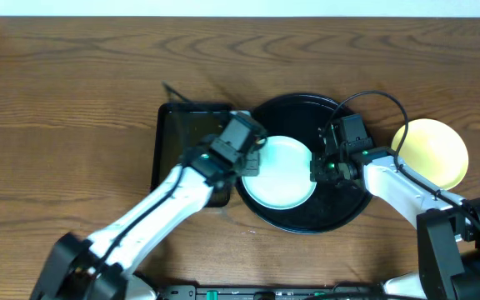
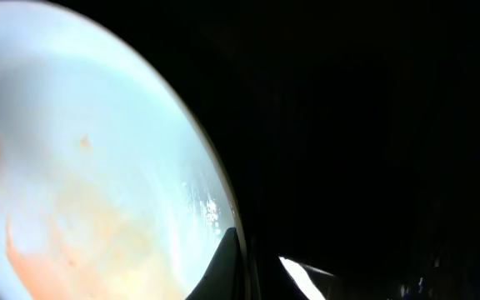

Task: Clean dirty plates on tray and stack at the side
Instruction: 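Scrub the sauce-stained green plate with the sponge in the left gripper, then lower the sponge into the black tray and open the left gripper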

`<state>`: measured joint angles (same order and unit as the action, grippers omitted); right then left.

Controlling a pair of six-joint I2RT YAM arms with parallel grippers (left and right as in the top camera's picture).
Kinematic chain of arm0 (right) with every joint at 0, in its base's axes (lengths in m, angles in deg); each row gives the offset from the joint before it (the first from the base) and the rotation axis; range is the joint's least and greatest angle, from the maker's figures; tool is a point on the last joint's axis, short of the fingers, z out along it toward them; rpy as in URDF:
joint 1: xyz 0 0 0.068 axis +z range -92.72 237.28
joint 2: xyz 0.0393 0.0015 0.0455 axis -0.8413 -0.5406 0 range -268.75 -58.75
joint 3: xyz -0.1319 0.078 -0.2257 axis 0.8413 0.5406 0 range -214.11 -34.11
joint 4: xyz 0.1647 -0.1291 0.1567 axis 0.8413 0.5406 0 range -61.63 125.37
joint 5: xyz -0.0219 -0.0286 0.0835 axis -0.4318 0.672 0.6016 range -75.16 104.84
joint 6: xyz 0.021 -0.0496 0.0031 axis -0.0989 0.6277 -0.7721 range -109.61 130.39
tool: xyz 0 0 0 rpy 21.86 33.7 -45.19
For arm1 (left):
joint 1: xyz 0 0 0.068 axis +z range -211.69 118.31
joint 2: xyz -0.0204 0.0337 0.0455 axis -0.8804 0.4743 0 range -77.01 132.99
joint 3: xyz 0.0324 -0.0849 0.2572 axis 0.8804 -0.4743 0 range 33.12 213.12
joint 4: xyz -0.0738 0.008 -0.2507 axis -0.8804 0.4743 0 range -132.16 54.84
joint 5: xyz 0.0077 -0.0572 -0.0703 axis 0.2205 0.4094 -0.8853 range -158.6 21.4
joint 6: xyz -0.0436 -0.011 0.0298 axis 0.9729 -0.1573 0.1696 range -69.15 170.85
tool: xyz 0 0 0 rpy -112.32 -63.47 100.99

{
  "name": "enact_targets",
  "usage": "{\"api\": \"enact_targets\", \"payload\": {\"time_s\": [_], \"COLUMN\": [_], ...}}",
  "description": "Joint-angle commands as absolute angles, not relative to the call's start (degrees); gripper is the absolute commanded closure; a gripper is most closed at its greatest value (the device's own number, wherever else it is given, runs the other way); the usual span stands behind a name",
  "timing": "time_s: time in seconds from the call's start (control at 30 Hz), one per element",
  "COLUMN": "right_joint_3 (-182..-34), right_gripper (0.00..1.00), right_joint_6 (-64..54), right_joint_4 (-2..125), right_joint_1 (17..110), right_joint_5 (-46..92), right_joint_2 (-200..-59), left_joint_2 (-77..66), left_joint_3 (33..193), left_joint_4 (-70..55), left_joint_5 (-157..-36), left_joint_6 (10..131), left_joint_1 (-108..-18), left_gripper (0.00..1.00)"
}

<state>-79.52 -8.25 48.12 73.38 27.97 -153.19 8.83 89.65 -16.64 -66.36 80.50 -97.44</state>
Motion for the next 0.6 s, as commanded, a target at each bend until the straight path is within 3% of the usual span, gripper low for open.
{"api": "enact_targets", "payload": {"time_s": [0.0, 0.27, 0.57], "right_joint_3": [-80.1, -82.1, -82.1], "right_gripper": [0.99, 0.99, 0.99], "right_joint_6": [-8.2, -3.5, 6.2], "right_joint_4": [46.3, 44.3, 45.0], "right_joint_1": [73.8, 73.3, 74.2], "right_joint_5": [26.6, 21.4, 11.9], "right_joint_2": [-152.4, -145.4, -134.3], "left_joint_2": [8.3, 8.5, 9.1], "left_joint_3": [89.4, 89.2, 88.6], "left_joint_4": [-14.5, -12.2, -12.4], "left_joint_5": [-62.5, -62.5, -62.5], "left_joint_6": [78.1, 78.1, 78.1], "left_joint_1": [-93.7, -84.7, -81.8], "left_gripper": [0.92, 0.92, 0.92]}}
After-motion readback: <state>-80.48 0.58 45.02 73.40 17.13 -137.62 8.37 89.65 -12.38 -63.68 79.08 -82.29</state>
